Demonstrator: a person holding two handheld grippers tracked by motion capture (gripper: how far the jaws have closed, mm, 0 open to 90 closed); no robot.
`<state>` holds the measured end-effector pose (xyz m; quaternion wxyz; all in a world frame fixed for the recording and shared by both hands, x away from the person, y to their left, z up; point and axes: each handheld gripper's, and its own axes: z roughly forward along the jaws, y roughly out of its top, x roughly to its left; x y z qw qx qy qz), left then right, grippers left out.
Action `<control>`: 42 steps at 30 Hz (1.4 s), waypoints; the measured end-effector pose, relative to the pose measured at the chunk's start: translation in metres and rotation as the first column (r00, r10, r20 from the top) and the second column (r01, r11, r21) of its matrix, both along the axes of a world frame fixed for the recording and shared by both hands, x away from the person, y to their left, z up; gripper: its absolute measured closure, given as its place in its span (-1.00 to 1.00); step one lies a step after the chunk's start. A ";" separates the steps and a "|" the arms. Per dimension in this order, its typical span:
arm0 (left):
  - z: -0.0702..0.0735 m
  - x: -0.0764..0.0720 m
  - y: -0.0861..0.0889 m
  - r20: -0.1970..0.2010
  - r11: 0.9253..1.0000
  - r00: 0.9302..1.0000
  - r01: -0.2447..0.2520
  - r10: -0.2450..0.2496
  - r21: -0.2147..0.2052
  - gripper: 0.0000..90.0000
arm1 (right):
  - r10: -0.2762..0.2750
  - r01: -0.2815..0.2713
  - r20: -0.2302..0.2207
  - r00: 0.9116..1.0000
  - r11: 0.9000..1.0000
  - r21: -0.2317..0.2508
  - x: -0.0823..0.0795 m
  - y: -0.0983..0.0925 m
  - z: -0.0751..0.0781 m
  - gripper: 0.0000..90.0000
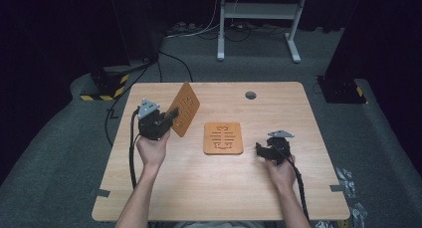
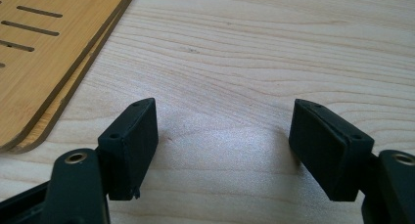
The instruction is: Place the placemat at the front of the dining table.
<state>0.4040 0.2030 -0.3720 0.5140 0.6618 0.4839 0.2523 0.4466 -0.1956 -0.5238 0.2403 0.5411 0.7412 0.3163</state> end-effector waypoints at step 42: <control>-0.006 -0.018 0.050 0.003 0.993 0.993 -0.118 0.118 0.011 0.91 | -0.001 0.001 0.000 1.000 1.000 -0.001 0.000 0.000 0.000 -0.41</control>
